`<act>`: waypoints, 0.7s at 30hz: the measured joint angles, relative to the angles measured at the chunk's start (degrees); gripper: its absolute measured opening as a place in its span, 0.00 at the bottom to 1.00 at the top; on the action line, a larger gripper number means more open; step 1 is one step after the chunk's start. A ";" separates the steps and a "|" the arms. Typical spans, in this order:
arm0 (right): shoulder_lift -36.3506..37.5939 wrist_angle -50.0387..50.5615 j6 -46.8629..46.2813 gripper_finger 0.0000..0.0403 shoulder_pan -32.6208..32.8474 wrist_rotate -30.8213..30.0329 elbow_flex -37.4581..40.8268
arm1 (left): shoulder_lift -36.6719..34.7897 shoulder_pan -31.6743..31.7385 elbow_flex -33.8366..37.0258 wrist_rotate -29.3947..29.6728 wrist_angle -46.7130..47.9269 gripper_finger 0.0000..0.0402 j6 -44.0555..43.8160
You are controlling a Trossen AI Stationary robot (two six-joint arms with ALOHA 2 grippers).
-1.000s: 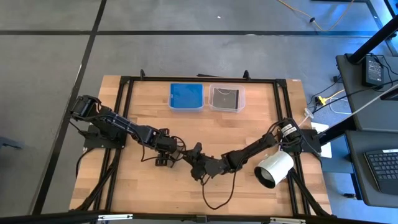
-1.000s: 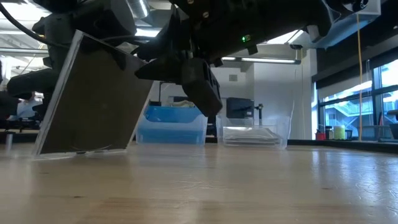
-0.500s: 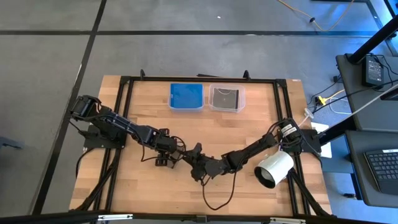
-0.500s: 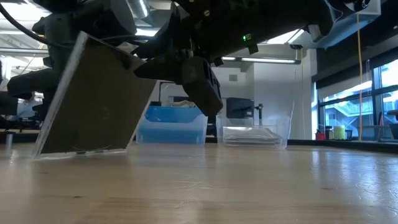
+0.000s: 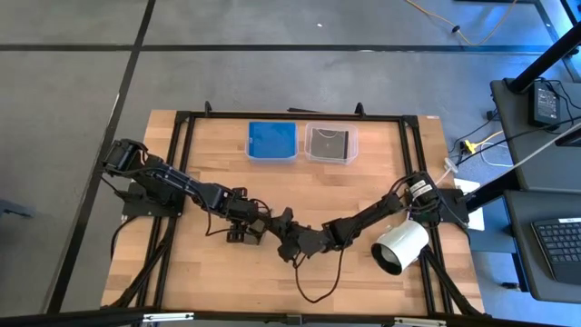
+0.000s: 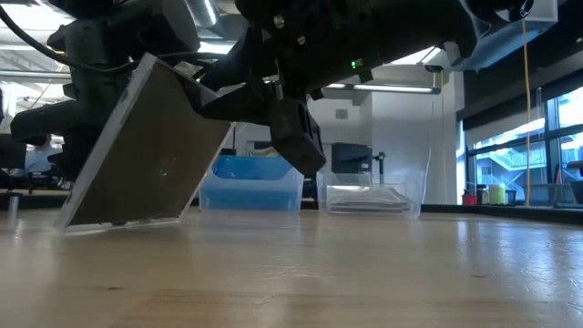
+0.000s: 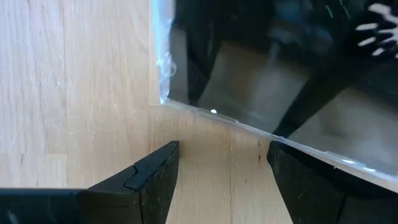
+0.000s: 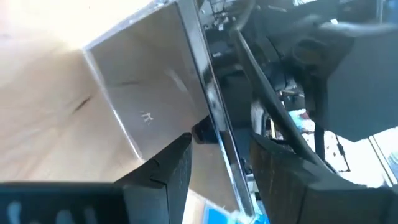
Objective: Pick & place jewel cases by type
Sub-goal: Put the black CD case into the transparent bin
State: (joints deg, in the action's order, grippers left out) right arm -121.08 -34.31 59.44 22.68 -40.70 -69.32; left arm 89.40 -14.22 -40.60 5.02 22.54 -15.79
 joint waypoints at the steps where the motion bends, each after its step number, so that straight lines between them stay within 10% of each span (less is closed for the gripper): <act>1: 0.00 0.35 0.02 0.40 0.01 0.30 0.00 | 0.00 0.00 0.00 0.02 0.01 0.61 0.00; 21: -0.02 6.61 -3.37 0.33 0.94 1.79 0.02 | -0.01 0.00 -0.09 0.00 1.24 0.61 0.02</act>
State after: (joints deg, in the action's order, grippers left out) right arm -121.10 -27.71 56.07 23.62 -38.92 -69.30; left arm 89.38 -14.22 -40.69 5.02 23.78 -15.77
